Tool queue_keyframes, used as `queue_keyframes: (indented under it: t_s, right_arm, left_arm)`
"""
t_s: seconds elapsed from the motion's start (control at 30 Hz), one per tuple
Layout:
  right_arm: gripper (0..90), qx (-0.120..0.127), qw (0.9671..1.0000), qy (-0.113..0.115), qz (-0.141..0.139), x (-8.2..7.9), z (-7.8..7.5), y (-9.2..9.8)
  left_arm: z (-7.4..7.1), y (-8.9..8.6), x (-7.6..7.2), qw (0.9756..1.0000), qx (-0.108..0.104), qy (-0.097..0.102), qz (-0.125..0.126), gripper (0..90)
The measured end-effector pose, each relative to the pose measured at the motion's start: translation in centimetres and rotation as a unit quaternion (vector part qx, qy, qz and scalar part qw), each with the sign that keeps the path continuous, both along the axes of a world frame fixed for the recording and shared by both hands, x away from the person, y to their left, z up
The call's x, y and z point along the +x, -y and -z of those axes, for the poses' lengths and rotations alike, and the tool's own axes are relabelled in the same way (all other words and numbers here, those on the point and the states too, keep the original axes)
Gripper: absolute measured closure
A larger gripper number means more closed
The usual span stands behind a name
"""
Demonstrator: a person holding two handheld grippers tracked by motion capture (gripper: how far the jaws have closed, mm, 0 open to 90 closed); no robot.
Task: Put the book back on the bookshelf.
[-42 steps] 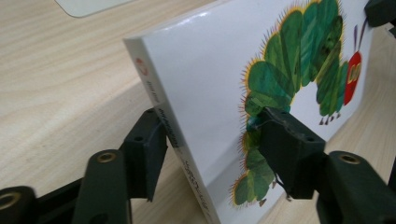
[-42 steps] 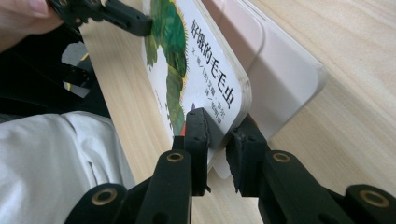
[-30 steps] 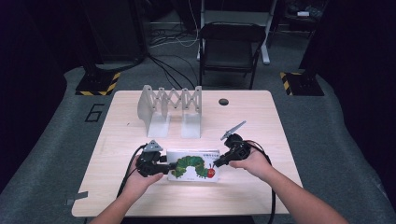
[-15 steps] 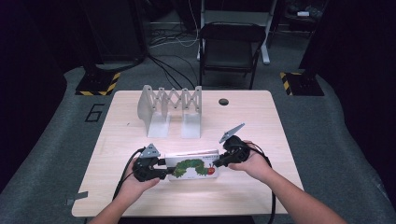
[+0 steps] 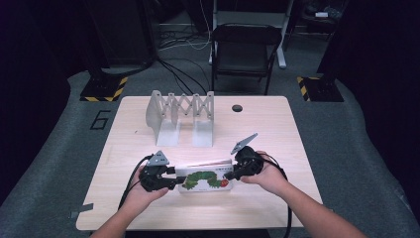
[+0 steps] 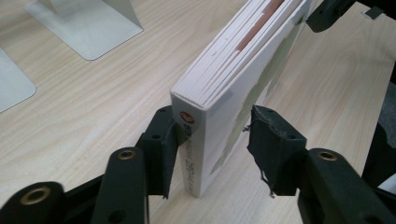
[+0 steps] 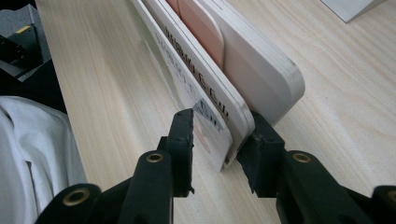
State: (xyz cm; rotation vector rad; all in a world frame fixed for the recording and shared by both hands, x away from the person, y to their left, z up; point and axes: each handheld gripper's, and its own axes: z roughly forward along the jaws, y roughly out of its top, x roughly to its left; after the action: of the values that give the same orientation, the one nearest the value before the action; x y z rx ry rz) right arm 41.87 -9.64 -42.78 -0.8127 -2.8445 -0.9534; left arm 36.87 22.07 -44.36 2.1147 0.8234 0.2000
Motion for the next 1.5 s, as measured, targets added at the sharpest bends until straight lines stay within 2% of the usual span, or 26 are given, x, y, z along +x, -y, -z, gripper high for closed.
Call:
queue_keyframes:
  t_s: [0.07,0.1,0.27,0.3,0.33,0.4,0.5,0.57,0.67,0.73,0.83,0.9,0.97,1.03,1.17,1.2,1.3,1.33,1.4,1.43,1.5]
  right_arm:
    - [63.7,-0.002,1.0000,0.000,0.002,-0.1,0.0,0.0]
    - [63.0,-0.001,1.0000,0.005,0.000,-0.1,0.0,0.1]
    - [61.9,-0.008,0.9999,0.006,0.009,-0.2,0.1,0.3]
    - [61.9,-0.008,0.9999,0.006,0.009,-0.2,0.1,0.3]
    - [60.8,-0.010,0.9998,0.012,0.012,-0.2,0.2,0.3]
    - [60.2,-0.011,0.9997,0.018,0.013,0.0,0.3,0.5]
    - [59.3,-0.014,0.9995,0.014,0.026,0.1,0.2,0.6]
    - [57.5,-0.021,0.9992,0.014,0.031,0.3,0.3,0.9]
    - [54.3,-0.025,0.9987,0.025,0.036,0.6,0.4,1.1]
    - [52.2,-0.028,0.9982,0.045,0.027,0.9,0.4,1.1]
    - [50.3,-0.030,0.9978,0.048,0.034,0.9,0.4,1.0]
    - [48.6,-0.035,0.9969,0.067,0.021,1.1,0.6,0.8]
    - [48.8,-0.036,0.9968,0.070,0.017,1.2,0.7,0.7]
    - [48.9,-0.038,0.9962,0.075,0.021,1.1,0.7,0.5]
    - [48.9,-0.042,0.9962,0.075,0.015,1.1,0.6,0.4]
    - [48.9,-0.041,0.9962,0.075,0.014,1.2,0.6,0.4]
    - [48.9,-0.041,0.9963,0.074,0.015,1.1,0.6,0.5]
    - [48.9,-0.041,0.9963,0.075,0.015,1.1,0.6,0.5]
    - [48.9,-0.040,0.9964,0.073,0.018,1.1,0.6,0.5]
    - [48.9,-0.039,0.9964,0.073,0.019,1.1,0.7,0.5]
    - [48.9,-0.034,0.9964,0.073,0.026,1.1,0.7,0.4]
  left_arm:
    - [0.0,-0.1,-0.2,0.9999,0.008,0.010,0.004,55.0]
    - [0.0,-0.1,-0.4,0.9998,0.009,0.016,0.002,59.4]
    - [-0.3,0.1,-1.3,0.9988,0.021,0.041,0.015,63.2]
    - [-0.3,0.1,-1.3,0.9988,0.021,0.041,0.015,64.4]
    - [-0.3,0.4,-1.7,0.9981,0.030,0.049,0.022,65.6]
    - [-0.3,0.4,-1.8,0.9975,0.036,0.054,0.027,67.2]
    - [-0.4,0.7,-2.2,0.9966,0.044,0.058,0.037,68.2]
    - [-0.4,0.9,-2.5,0.9967,0.039,0.054,0.045,69.9]
    - [-0.5,1.2,-2.9,0.9954,0.043,0.058,0.063,72.3]
    - [-0.5,1.6,-3.2,0.9938,0.049,0.067,0.074,73.8]
    - [-0.6,1.8,-3.3,0.9933,0.052,0.063,0.081,73.9]
    - [-0.6,2.2,-3.5,0.9925,0.054,0.071,0.083,72.9]
    - [-0.7,2.3,-3.5,0.9925,0.054,0.074,0.081,71.6]
    - [-0.8,2.6,-3.4,0.9933,0.047,0.069,0.079,65.4]
    - [-0.8,3.5,-3.0,0.9947,0.050,0.064,0.062,63.5]
    - [-0.8,3.9,-2.7,0.9957,0.043,0.053,0.063,62.5]
    - [-0.8,4.4,-2.4,0.9962,0.047,0.042,0.061,59.8]
    - [-0.6,4.7,-2.3,0.9962,0.048,0.044,0.057,58.6]
    - [-0.6,5.0,-2.1,0.9966,0.048,0.031,0.059,57.0]
    - [-0.5,5.2,-2.0,0.9968,0.046,0.037,0.055,56.2]
    - [-0.5,5.5,-1.8,0.9970,0.045,0.031,0.054,53.1]
